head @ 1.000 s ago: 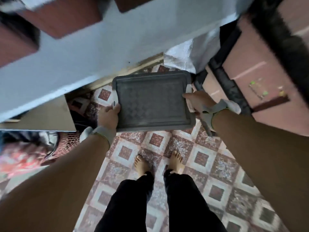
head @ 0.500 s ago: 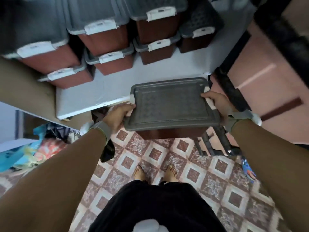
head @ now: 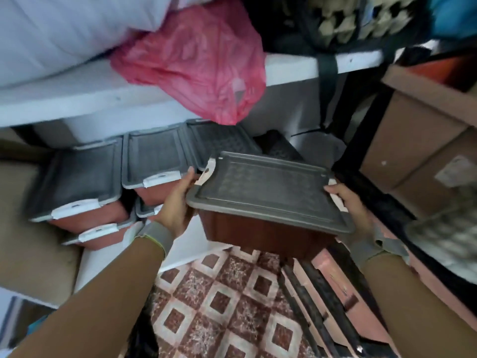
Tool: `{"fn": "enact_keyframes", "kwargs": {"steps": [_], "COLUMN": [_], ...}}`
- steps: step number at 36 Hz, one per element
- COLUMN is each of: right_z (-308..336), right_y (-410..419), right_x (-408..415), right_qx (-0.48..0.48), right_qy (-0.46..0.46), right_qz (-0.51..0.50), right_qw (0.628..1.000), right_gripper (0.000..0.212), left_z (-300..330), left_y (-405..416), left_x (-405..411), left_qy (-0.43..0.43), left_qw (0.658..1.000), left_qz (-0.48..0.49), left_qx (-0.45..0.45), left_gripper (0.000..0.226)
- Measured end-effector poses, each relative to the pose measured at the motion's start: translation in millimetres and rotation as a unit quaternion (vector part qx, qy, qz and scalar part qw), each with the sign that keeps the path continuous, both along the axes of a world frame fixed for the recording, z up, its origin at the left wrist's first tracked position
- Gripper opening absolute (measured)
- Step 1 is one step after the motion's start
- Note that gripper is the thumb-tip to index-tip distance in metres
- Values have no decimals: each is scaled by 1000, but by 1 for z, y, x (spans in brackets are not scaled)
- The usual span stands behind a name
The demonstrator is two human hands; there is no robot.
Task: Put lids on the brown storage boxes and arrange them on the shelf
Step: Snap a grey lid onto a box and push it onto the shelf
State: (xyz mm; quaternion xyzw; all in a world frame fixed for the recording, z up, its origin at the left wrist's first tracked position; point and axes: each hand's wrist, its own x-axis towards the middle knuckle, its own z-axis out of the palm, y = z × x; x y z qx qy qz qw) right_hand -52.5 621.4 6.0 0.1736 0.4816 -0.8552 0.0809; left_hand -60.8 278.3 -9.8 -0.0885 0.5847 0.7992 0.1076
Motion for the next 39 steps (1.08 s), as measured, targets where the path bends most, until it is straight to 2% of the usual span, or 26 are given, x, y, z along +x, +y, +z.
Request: {"fn": "enact_keyframes", "kwargs": {"steps": [2,5,7,9,11,14,15,17,18,21,23,25,27,29,34,36,39], "right_z": [9,25,39,47,53,57,57,56,54,47,39,31,24,15,-7,-18,-37], "right_y": [-2,-10,-16,-23,-31,-48,-54,-63,-66,-74,-75,-72,-68,-62,-55,-53,-53], "right_x": [-3,-22,-35,-52,-64,-84,-91,-105,-112,-135,-148,-166,-181,-199,-239,-252,-266], "right_qx": [-17,-40,-64,-94,-99,-70,-62,-34,-25,-25,-35,-36,-36,-32,-33,-33,-29], "right_qy": [21,52,40,29,29,25,21,14,7,-2,-4,-5,-2,-4,-12,-16,-28], "right_qz": [-1,-26,-54,-87,-120,-189,-216,-265,-289,-329,-332,-345,-358,-366,-341,-308,-254], "right_qw": [1000,997,996,991,987,979,974,963,957,944,943,938,933,930,939,951,966], "right_gripper": [22,27,24,34,46,54,50,21,11,12,12,13,16,21,29,32,36], "left_z": [6,15,16,11,3,-2,-3,-9,-11,-17,-22,-29,-33,-36,-26,-26,-28], "left_y": [-4,-10,-19,-30,-37,-34,-31,-22,-18,-9,-10,-12,-13,-14,-7,-1,7], "left_x": [-19,-51,-72,-96,-108,-120,-127,-139,-146,-156,-156,-160,-162,-164,-155,-153,-153], "left_qy": [-1,44,75,140,196,257,270,288,284,225,217,227,222,233,238,204,128], "left_qw": [1000,997,985,960,914,831,805,748,722,670,635,606,576,562,582,602,597], "left_qz": [-12,56,85,69,44,-11,-36,-87,-115,-189,-207,-215,-225,-217,-177,-156,-189], "left_qx": [-9,-38,-129,-231,-352,-493,-527,-592,-620,-682,-712,-732,-754,-763,-757,-756,-769], "left_gripper": [60,43,34,22,20,22,21,26,35,65,78,78,68,56,41,23,24]}}
